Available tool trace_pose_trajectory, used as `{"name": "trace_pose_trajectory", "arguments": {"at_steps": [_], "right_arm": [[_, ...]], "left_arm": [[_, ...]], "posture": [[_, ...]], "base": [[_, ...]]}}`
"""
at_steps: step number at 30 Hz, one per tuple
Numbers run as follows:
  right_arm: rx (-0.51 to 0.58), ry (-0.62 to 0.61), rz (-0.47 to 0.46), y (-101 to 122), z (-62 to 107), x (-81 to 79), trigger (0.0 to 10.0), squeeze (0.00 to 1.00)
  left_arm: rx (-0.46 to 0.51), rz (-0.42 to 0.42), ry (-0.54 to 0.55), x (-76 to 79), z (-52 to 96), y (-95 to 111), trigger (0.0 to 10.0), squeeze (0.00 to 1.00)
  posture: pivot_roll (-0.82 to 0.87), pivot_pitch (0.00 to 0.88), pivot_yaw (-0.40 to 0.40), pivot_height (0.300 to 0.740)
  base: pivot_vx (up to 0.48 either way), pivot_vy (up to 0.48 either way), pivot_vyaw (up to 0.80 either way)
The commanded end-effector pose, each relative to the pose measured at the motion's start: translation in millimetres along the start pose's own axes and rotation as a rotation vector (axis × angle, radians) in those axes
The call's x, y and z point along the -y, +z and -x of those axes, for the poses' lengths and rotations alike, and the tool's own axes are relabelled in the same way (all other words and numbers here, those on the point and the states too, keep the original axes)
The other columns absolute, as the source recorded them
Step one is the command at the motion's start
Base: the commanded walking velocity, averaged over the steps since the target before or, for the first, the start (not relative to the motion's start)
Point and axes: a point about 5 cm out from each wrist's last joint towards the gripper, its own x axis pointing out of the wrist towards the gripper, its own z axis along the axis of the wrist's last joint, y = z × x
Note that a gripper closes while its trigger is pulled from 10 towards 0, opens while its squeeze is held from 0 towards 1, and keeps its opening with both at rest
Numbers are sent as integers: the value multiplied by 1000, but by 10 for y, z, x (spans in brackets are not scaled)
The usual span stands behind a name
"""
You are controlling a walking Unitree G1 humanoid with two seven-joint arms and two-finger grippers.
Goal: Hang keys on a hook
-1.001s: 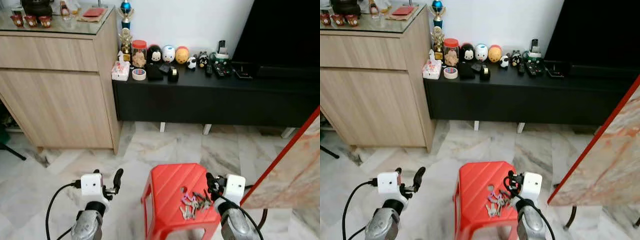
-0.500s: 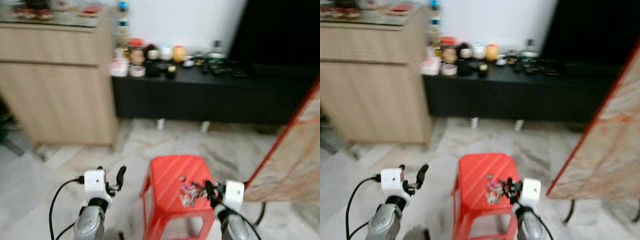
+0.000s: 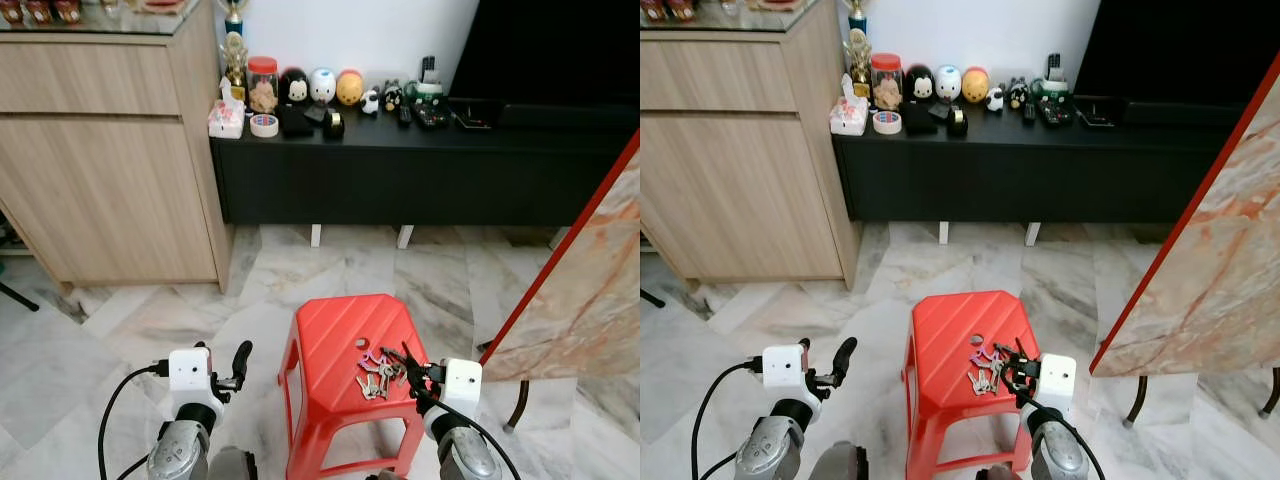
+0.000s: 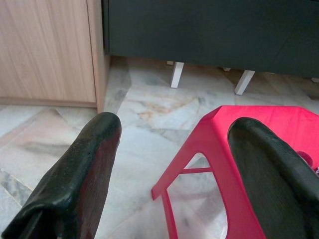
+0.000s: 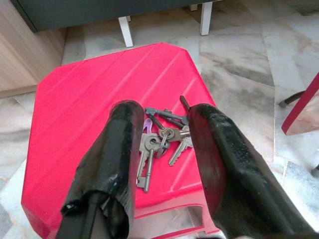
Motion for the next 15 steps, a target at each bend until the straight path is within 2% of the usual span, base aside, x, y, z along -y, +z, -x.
{"name": "trace_pose_trajectory", "arguments": {"at_steps": [1, 6, 8, 15], "right_arm": [[-7, -12, -4, 0, -5, 31, 10000, 0], [-16, -13, 3, -5, -18, 24, 10000, 0], [7, -14, 2, 14, -13, 30, 10000, 0], [-26, -27, 29, -17, -15, 54, 10000, 0]], "left_arm": [[-10, 5, -15, 34, -9, -10, 10000, 0], [-9, 5, -15, 31, -14, -7, 10000, 0], [-9, 5, -16, 32, -15, -7, 10000, 0], [-7, 6, -18, 37, -18, -2, 10000, 0]], "posture": [[22, 20, -106, 654], [21, 21, -105, 639], [21, 21, -105, 639], [22, 23, -107, 639]], "base": [[0, 0, 0], [0, 0, 0], [0, 0, 0], [0, 0, 0]]}}
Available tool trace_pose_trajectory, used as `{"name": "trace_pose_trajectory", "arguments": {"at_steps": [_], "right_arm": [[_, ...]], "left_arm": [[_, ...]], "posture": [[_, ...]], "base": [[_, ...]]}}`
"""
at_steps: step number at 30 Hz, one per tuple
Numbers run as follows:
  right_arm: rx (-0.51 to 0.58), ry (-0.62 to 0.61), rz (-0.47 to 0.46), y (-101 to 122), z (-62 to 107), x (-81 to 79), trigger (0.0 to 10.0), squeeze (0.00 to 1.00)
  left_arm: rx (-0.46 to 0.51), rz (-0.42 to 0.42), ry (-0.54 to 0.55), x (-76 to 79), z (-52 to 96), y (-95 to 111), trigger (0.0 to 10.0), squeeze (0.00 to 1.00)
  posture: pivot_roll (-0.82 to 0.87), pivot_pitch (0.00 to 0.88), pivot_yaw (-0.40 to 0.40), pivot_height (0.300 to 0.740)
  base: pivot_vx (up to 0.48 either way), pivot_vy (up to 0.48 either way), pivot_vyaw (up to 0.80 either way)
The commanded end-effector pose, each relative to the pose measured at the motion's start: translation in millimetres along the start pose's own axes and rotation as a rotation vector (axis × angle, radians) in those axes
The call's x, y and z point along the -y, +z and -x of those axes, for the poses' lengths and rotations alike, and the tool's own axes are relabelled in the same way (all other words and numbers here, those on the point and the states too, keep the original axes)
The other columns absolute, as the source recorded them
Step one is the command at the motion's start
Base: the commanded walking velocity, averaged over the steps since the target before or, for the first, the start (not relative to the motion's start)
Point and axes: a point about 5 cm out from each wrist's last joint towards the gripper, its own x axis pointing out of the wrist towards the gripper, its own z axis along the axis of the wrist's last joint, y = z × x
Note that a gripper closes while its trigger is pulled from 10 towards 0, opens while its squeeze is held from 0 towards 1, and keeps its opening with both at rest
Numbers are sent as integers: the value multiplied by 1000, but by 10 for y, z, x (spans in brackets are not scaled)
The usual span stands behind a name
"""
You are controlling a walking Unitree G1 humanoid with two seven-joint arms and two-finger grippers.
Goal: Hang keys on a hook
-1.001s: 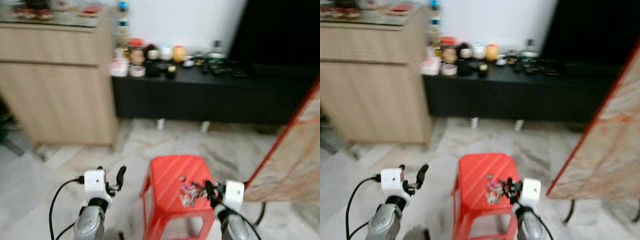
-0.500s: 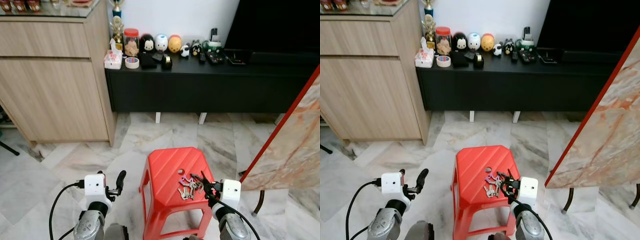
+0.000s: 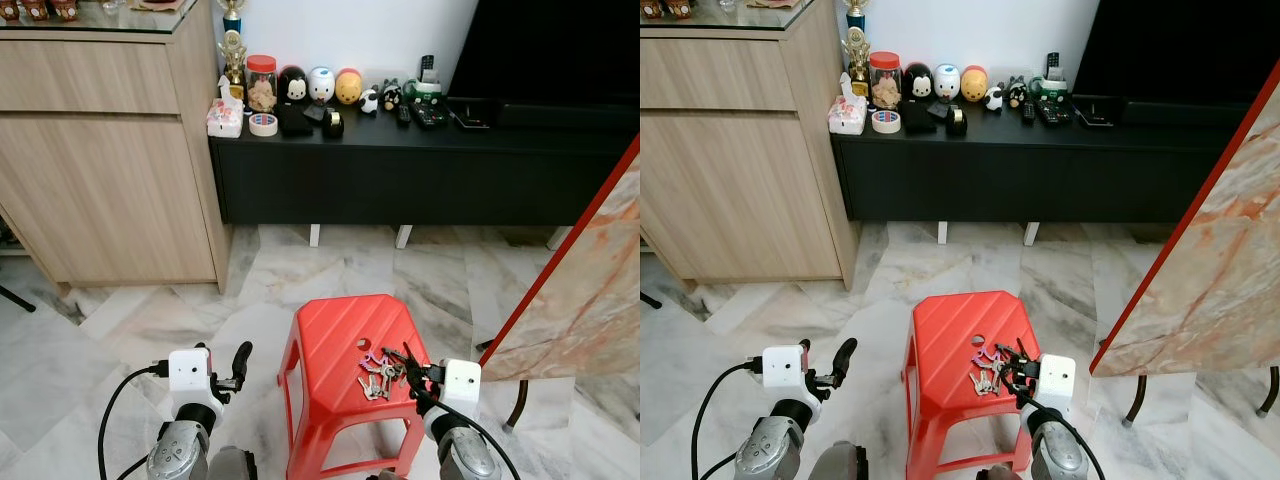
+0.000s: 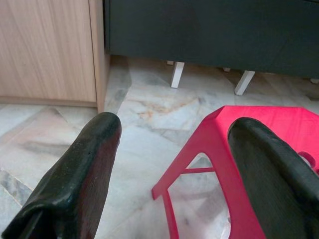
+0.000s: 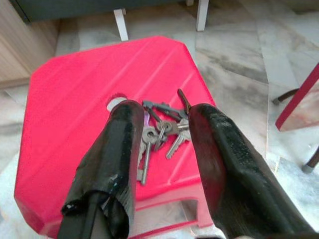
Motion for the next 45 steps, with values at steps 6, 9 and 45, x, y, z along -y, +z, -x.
{"name": "trace_pose_trajectory", "arguments": {"at_steps": [6, 9, 45], "right_arm": [[-30, 7, -12, -4, -25, 0, 10000, 0], [-7, 8, 1, 16, -24, 0, 10000, 0], [22, -2, -21, -4, -7, 76, 10000, 0]], "left_arm": [[-5, 3, -20, 44, -14, -2, 10000, 0], [-5, 2, -22, 48, -17, -1, 10000, 0], [3, -4, -35, 73, -37, 19, 10000, 0]], "posture": [[21, 24, -105, 629], [21, 24, -105, 610], [21, 25, -104, 606]], "base": [[0, 0, 0], [0, 0, 0], [7, 0, 89]]}}
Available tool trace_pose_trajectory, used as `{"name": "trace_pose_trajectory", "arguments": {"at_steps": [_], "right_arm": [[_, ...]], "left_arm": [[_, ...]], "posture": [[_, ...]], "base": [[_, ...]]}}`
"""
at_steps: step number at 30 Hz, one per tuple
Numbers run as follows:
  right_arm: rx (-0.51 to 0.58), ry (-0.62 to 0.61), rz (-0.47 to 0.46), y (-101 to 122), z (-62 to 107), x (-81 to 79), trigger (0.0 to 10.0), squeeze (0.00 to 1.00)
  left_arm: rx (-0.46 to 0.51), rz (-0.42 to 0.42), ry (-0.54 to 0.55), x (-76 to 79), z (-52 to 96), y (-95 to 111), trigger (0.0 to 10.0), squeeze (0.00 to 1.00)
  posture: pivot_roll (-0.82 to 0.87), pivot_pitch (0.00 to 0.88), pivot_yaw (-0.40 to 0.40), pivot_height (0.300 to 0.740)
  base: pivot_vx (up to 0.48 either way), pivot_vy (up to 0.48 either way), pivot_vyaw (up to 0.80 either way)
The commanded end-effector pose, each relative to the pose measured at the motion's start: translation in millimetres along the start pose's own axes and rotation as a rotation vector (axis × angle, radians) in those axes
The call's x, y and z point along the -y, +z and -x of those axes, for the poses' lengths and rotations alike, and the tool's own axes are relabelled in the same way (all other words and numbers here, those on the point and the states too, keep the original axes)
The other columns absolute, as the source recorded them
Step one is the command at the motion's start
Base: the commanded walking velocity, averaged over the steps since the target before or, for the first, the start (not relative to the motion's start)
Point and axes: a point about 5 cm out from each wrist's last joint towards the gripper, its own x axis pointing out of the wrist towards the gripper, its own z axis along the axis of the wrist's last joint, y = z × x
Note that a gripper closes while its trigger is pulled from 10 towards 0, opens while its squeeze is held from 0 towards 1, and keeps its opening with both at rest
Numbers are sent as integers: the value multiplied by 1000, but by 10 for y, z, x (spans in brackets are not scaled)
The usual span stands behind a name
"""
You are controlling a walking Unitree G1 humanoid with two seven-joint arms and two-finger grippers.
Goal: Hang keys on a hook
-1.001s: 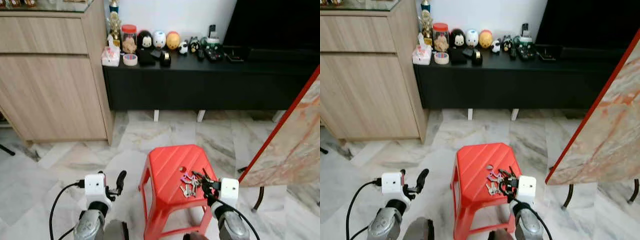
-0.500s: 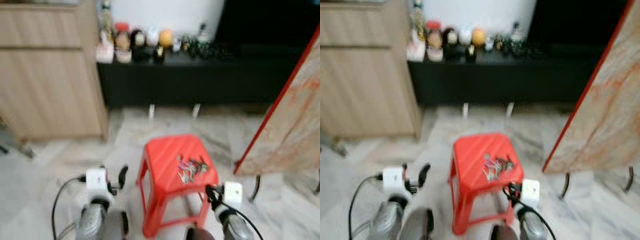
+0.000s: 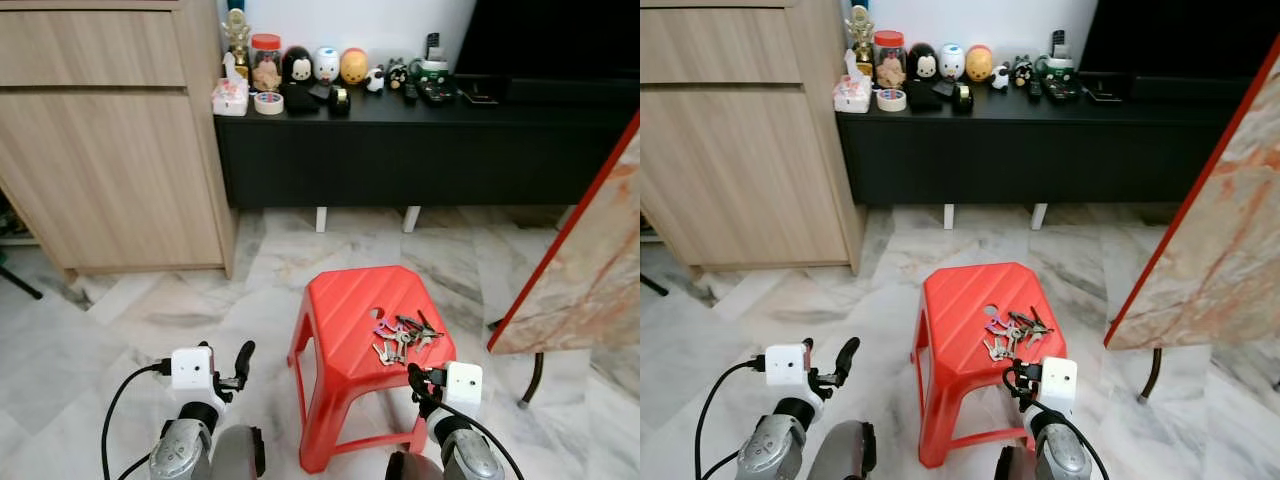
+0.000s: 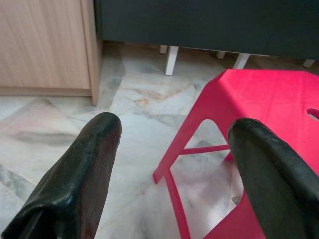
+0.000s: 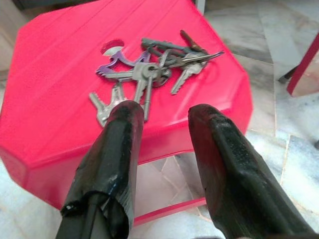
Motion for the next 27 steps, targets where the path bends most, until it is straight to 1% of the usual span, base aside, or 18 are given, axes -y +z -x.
{"name": "trace_pose_trajectory", "arguments": {"at_steps": [1, 14, 24, 27], "right_arm": [[6, -14, -11, -5, 12, 38, 10000, 0], [-32, -23, -13, -38, 9, 78, 10000, 0], [-30, -21, -16, -43, 13, 81, 10000, 0], [-29, -19, -17, -44, 16, 83, 10000, 0]], "left_arm": [[1, -4, -18, 38, -18, 7, 10000, 0], [3, -5, -19, 41, -21, 8, 10000, 0], [7, -6, -21, 52, -24, 14, 10000, 0], [7, -23, -25, 54, -21, 13, 10000, 0]], "posture": [[21, 26, -102, 606], [22, 23, -105, 606], [21, 23, -104, 606], [22, 23, -105, 606]], "base": [[251, 0, 0], [318, 0, 0], [334, 0, 0], [0, 0, 0]]}}
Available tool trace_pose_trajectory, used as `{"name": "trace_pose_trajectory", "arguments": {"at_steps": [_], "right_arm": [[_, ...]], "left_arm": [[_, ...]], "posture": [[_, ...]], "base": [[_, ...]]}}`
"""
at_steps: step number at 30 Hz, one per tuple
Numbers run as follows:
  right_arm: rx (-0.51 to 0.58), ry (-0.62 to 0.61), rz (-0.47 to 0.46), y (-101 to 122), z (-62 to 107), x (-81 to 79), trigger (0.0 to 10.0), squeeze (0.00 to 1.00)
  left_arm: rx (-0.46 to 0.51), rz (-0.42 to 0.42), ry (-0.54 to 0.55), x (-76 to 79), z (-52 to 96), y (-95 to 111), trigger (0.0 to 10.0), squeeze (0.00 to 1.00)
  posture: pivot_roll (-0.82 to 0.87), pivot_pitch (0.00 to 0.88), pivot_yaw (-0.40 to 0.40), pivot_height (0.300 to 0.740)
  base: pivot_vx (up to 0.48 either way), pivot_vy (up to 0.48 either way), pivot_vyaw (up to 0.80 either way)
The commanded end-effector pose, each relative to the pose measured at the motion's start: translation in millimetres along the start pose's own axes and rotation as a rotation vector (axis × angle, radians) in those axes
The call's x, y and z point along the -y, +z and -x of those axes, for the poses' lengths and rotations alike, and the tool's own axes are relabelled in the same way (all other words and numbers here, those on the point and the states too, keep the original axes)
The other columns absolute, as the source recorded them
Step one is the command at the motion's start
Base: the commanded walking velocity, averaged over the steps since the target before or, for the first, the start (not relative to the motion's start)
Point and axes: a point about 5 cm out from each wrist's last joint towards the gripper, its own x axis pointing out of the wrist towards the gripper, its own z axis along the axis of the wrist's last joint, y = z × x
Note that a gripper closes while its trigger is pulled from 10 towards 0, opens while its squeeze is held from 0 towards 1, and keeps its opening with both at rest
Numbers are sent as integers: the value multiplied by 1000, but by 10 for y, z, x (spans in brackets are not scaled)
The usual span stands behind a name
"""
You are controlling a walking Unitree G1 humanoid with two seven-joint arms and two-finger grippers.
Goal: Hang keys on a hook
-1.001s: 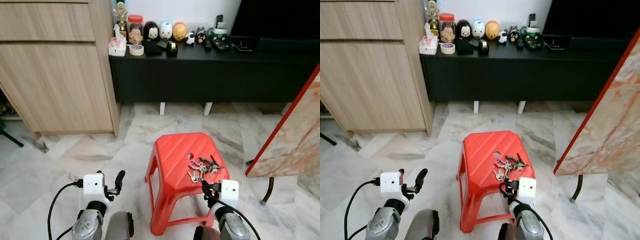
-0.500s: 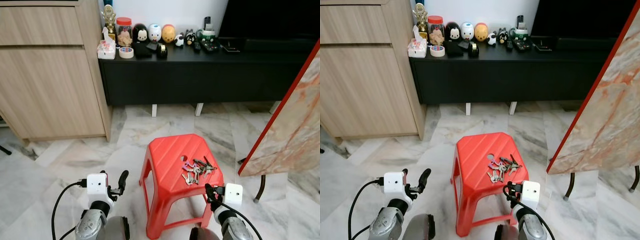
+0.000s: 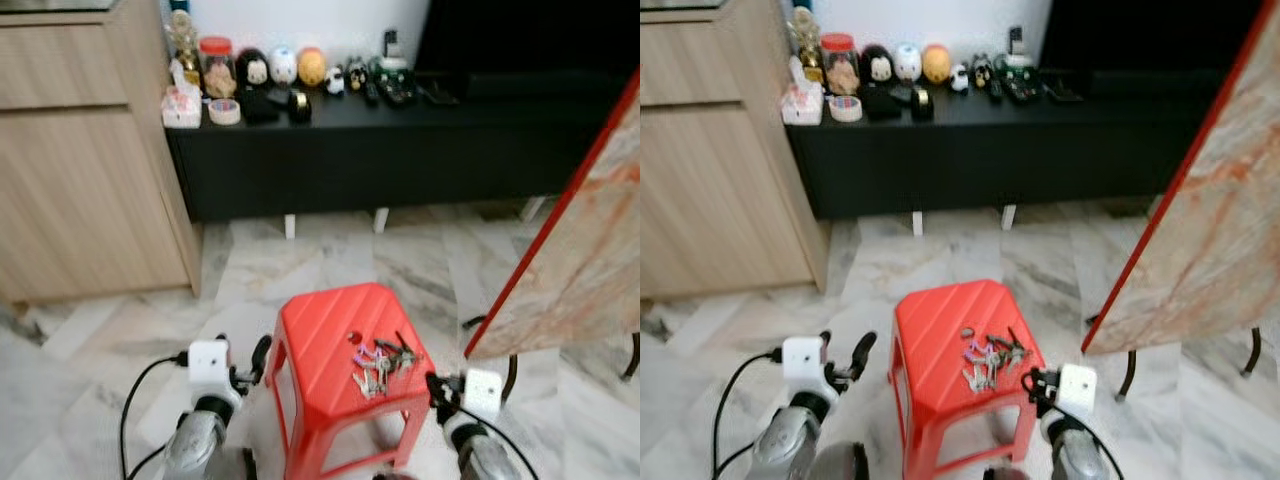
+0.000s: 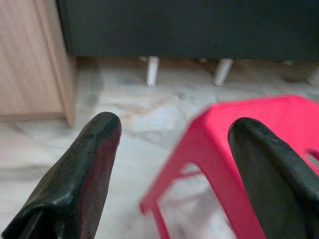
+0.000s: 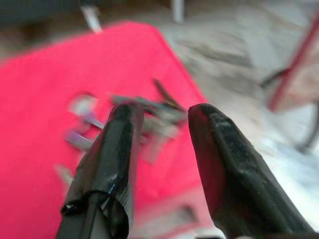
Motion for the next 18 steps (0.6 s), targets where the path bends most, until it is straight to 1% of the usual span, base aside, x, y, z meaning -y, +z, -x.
{"name": "trace_pose_trajectory", "arguments": {"at_steps": [1, 11, 14, 18], "right_arm": [[-9, -51, 13, -20, 58, 192, 10000, 0], [-13, -40, 21, -22, 53, 178, 10000, 0], [-23, -29, 24, -19, 37, 155, 10000, 0], [-25, 18, 30, 40, -20, 91, 10000, 0]], "left_arm": [[-1, 7, -40, 149, -12, -20, 10000, 0], [0, 12, -42, 153, -13, -20, 10000, 0], [0, 12, -42, 158, -16, -16, 10000, 0], [0, 11, -45, 164, -21, -15, 10000, 0]], "posture": [[22, 23, -105, 606], [20, 25, -102, 606], [18, 26, -101, 606], [18, 26, -101, 606]], "base": [[0, 0, 0], [0, 0, 0], [0, 0, 0], [0, 0, 0]]}}
